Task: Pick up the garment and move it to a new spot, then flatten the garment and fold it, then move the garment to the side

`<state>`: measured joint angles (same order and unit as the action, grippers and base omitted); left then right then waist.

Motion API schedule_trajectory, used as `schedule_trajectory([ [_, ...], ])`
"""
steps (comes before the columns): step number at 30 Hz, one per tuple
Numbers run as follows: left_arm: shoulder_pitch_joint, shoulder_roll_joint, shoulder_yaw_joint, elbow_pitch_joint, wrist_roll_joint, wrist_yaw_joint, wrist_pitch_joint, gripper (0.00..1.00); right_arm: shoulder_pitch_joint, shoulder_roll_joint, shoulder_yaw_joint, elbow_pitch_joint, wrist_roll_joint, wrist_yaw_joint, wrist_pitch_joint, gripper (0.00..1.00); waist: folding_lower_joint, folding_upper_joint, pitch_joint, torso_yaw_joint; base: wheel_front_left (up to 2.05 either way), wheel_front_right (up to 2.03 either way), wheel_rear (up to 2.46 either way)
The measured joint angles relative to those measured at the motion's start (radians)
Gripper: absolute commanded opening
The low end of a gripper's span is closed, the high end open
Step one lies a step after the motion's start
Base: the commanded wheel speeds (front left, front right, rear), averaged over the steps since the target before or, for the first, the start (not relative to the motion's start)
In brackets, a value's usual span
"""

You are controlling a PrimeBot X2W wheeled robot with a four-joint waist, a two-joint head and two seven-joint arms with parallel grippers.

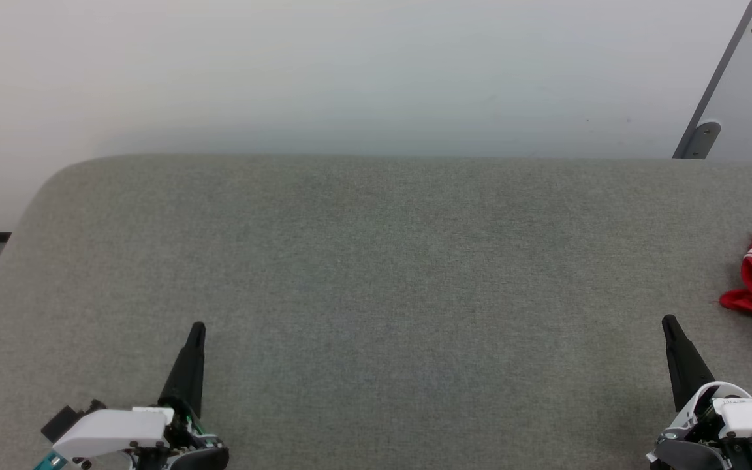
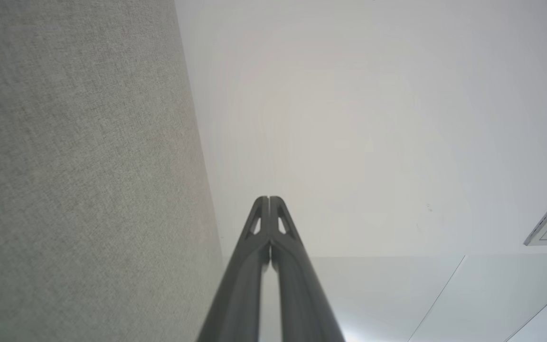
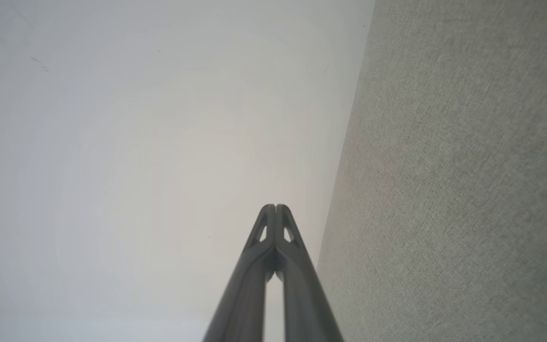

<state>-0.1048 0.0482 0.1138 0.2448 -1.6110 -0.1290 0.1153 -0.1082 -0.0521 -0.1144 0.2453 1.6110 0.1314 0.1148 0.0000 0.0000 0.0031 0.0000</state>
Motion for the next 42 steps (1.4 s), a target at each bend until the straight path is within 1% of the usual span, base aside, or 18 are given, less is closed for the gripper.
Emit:
schedule_trajectory([
  [42,0.000,0.000,0.000,0.000,0.000,0.000,0.000,0.00,0.000,0.000,0.000,0.000,0.000,0.000,0.000,0.00,0.0000,0.0000,0.000,0.000,0.00,0.00,0.00],
])
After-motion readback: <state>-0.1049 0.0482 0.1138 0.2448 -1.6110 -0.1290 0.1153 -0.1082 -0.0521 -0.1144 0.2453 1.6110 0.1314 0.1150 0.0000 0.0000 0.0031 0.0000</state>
